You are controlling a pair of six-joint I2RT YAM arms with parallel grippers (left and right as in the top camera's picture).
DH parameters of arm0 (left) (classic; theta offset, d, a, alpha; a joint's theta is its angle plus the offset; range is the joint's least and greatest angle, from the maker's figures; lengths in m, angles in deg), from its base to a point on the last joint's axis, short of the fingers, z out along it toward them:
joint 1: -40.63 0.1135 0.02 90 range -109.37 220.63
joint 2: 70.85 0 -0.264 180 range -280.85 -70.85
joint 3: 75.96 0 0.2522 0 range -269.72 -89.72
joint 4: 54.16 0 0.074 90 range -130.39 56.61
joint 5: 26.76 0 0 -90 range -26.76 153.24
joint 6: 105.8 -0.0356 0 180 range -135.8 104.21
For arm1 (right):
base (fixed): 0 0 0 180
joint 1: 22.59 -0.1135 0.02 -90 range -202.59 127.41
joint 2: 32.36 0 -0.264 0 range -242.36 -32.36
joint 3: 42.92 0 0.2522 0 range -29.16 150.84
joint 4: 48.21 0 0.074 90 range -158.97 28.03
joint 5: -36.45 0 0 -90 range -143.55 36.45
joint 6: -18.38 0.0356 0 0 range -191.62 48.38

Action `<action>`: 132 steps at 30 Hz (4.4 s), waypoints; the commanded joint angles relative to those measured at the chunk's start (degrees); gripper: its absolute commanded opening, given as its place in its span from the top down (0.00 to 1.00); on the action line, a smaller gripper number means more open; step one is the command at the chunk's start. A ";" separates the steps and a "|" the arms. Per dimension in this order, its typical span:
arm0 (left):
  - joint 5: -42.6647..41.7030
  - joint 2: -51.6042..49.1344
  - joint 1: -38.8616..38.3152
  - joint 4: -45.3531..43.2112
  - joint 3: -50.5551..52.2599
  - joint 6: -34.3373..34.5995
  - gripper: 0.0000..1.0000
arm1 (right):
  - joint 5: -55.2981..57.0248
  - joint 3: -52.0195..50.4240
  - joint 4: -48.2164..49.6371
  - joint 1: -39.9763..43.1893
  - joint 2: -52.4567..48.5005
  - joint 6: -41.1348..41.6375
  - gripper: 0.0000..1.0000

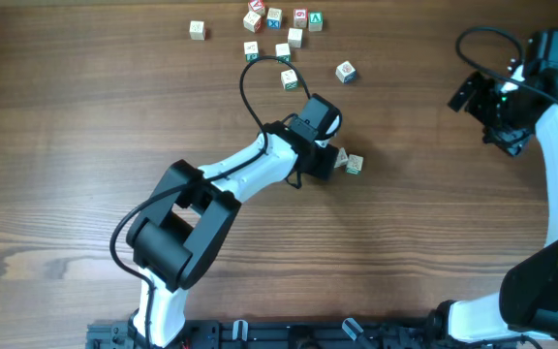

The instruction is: Form a horizontal line

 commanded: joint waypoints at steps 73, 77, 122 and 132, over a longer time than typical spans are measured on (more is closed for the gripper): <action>-12.02 -1.11 -0.63 -4.55 0.87 10.47 0.96 | -2.29 0.15 0.15 0.15 -0.66 0.68 0.00; -11.98 -1.11 -0.90 -4.57 0.87 10.45 0.96 | -2.29 0.15 0.15 0.15 -0.66 0.68 0.00; -0.74 1.42 7.17 0.61 0.87 29.46 0.00 | -2.23 -0.35 4.48 0.11 -0.66 0.68 0.01; -6.86 1.55 10.25 5.44 0.90 26.29 0.84 | -2.27 -8.74 9.09 0.11 -0.76 1.86 0.01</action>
